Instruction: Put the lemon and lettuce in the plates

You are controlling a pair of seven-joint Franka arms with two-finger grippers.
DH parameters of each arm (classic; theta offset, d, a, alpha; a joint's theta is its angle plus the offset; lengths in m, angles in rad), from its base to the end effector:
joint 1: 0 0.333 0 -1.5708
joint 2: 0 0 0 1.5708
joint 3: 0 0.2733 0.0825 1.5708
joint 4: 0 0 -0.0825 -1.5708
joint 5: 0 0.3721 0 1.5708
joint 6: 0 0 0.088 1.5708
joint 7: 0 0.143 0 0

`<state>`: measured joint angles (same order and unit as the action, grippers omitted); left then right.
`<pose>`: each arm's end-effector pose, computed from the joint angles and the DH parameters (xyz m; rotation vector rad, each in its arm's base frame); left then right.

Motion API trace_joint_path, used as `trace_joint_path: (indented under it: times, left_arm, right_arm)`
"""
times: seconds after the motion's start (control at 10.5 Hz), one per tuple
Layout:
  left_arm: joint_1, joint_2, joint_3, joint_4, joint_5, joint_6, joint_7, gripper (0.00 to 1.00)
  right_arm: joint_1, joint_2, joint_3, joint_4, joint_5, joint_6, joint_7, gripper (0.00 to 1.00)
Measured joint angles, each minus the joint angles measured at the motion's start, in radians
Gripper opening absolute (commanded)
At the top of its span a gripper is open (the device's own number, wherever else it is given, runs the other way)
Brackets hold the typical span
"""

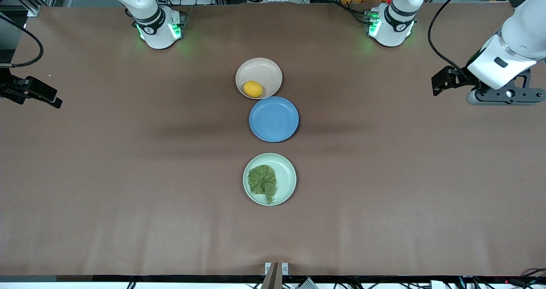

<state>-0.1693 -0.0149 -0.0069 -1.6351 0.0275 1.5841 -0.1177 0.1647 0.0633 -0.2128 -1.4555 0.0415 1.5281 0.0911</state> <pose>0.5293 -0.0903 0.5255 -3.1072 0.0922 0.0492 0.5557 -0.0174 0.5609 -3.1060 0.2127 -0.0157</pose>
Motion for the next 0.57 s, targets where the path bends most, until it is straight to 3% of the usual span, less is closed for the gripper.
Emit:
trace_joint_path:
  times: [0.57]
  left_arm:
    - [0.018,-0.002,0.004,0.058,0.000,-0.010,0.003,1.00]
  right_arm:
    - [0.000,0.000,0.000,0.000,-0.001,-0.024,0.000,1.00]
